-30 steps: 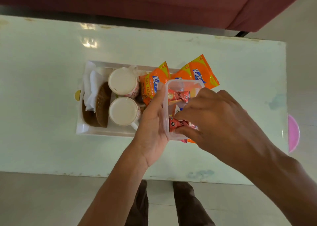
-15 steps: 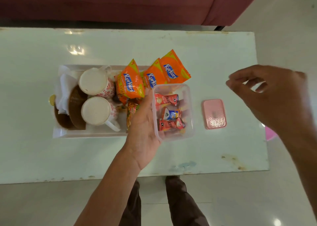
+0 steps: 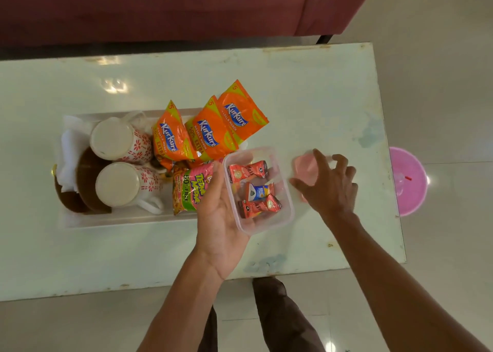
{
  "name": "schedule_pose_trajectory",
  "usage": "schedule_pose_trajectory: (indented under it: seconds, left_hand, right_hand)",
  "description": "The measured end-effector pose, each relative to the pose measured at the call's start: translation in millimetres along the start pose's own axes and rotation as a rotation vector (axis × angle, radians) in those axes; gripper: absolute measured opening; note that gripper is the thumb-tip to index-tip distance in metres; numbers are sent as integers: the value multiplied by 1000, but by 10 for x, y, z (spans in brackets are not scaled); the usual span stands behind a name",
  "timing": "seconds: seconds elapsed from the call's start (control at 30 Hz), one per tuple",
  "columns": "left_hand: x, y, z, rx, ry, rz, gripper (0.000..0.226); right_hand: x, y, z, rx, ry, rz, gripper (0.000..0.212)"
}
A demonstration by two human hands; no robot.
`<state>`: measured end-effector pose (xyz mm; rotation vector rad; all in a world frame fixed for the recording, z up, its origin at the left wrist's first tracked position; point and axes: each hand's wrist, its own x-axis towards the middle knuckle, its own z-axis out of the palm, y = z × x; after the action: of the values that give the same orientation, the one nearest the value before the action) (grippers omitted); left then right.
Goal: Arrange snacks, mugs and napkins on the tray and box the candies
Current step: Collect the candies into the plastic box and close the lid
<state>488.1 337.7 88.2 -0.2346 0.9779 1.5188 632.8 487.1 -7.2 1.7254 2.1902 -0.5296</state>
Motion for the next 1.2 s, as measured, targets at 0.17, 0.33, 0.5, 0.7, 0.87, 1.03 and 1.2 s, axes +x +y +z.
schedule_pose_trajectory:
  seconds: [0.17, 0.33, 0.5, 0.7, 0.87, 1.03, 1.2]
  left_hand:
    - [36, -74, 21, -10, 61, 4, 62]
    - [0, -64, 32, -26, 67, 36, 55]
    - [-105, 41, 47, -49, 97, 60, 56]
    - [-299, 120, -5, 11, 100, 94, 53]
    - [-462, 265, -211, 2, 56, 67, 52]
    - [-590, 442, -368, 80, 37, 90, 42]
    - [-667, 641, -418, -17, 74, 148, 52]
  right_hand:
    - [-38, 4, 47, 66, 67, 5, 75]
    - [-232, -88, -520, 392, 154, 23, 79]
    - [-975, -413, -1316, 572, 256, -230, 80]
    - [-1593, -912, -1213, 460, 167, -349, 79]
    - [-1727, -1139, -992, 389, 173, -314, 81]
    - [-1821, -1354, -902, 463, 92, -331, 83]
    - [-1875, -1331, -937, 831, -92, -74, 64]
